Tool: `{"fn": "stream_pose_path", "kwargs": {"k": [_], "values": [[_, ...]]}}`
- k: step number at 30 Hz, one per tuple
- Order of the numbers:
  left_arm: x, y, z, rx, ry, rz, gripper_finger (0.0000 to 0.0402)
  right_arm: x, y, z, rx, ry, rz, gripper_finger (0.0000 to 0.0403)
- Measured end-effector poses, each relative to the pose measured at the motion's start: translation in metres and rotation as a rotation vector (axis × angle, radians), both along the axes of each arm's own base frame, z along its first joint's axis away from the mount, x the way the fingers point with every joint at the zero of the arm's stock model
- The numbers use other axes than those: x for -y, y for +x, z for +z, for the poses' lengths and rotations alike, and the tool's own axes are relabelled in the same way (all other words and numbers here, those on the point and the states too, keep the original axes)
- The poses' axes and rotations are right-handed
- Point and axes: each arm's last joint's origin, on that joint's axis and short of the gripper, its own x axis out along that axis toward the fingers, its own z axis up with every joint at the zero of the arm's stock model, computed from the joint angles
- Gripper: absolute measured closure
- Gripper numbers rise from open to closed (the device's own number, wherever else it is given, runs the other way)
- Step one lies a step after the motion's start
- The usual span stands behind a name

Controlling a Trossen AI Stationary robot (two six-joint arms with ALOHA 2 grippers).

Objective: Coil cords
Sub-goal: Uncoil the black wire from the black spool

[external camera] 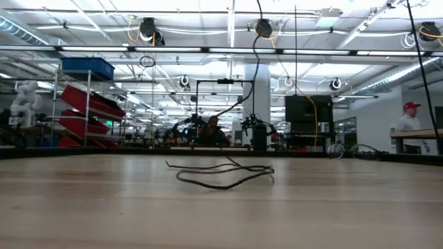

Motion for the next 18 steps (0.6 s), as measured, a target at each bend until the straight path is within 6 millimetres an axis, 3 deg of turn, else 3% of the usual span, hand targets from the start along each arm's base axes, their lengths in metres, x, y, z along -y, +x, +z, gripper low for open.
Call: {"fn": "stream_pose_path", "kwargs": {"k": [6,18], "values": [[0.005,0.007,0.023,0.282,-0.131,0.103,0.0257,-0.008,0.011,-0.001,0.03,-0.006,0.023,0.0403],[0.022,0.025,0.014,0.351,-0.073,-0.037,0.0257,-0.017,0.038,-0.009,0.061,-0.059,0.022,0.0403]]}}
